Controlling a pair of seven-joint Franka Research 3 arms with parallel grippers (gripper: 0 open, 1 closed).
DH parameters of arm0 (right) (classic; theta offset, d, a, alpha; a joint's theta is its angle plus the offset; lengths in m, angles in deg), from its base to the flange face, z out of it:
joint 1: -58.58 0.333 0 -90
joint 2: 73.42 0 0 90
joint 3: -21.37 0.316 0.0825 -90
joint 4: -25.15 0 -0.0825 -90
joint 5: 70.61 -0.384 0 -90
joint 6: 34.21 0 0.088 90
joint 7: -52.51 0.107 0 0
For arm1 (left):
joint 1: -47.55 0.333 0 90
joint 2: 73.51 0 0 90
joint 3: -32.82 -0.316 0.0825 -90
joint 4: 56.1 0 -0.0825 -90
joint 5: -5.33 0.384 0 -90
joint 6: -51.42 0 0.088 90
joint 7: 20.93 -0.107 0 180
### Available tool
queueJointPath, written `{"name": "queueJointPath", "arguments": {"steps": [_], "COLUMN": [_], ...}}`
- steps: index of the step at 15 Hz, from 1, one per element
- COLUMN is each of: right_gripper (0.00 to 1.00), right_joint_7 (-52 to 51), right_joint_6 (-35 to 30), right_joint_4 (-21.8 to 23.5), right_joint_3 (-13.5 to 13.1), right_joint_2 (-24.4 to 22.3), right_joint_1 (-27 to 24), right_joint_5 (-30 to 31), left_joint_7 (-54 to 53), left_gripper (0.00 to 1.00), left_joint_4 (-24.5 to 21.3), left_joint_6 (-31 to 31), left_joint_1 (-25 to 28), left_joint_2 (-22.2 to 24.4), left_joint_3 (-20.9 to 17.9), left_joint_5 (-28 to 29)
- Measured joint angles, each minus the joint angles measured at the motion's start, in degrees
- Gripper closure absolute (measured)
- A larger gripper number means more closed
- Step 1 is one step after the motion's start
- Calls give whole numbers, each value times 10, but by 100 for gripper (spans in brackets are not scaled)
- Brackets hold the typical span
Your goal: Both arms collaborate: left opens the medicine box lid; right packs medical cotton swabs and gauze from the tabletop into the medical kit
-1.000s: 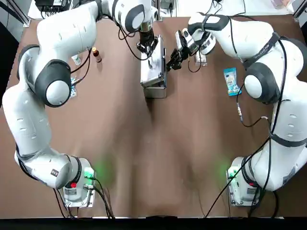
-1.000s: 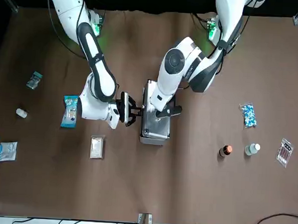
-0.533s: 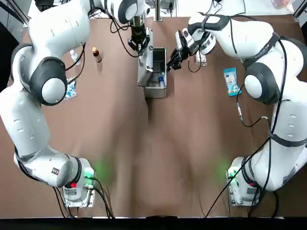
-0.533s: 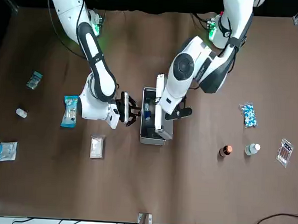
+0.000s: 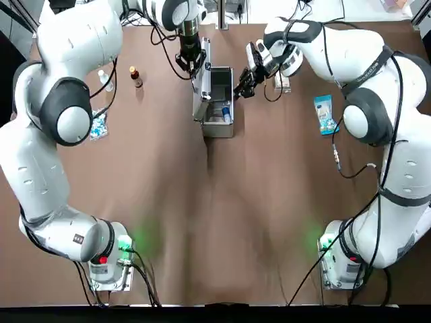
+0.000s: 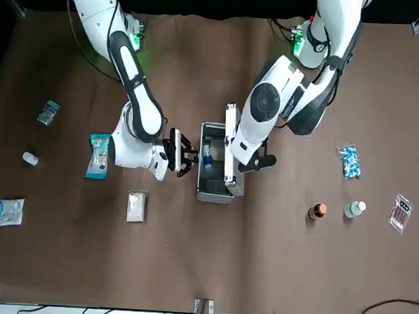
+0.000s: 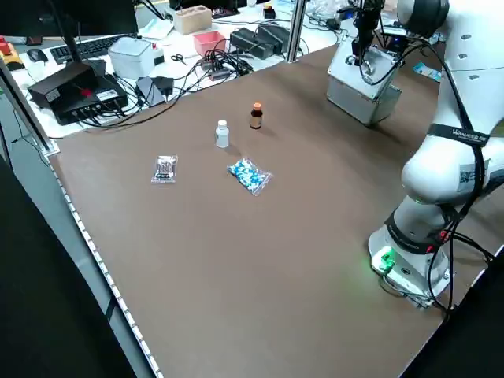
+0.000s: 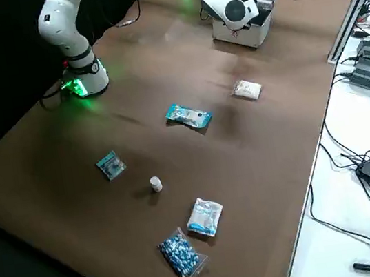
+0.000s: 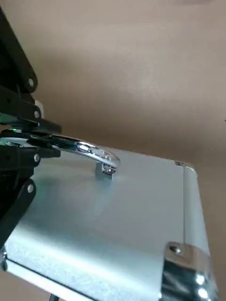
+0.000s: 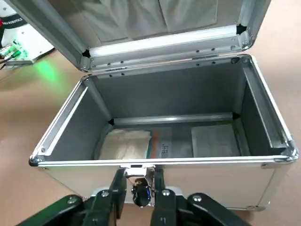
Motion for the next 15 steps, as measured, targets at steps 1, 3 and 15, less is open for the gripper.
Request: {"name": "queueJointPath", "arguments": {"steps": [1,3,15], "right_gripper": [71,71,71], "right_joint_7": [0,0,-6], "right_joint_6": [0,-1,-3], "right_joint_4": [0,0,5], "right_joint_3": [0,0,-1], "right_joint_2": [0,0,0], "right_joint_1": [0,0,1], "right_joint_5": [0,-1,-1], "left_joint_7": [-3,-12,-57], "left_gripper": [84,83,17], "left_joint_4": [-1,-2,-11], "left_joint_6": [1,5,49], "left_joint_1": [4,12,92], "left_joint_2": [0,0,0], "left_joint_3": [1,4,5], "left_joint_5": [-2,-6,0]}}
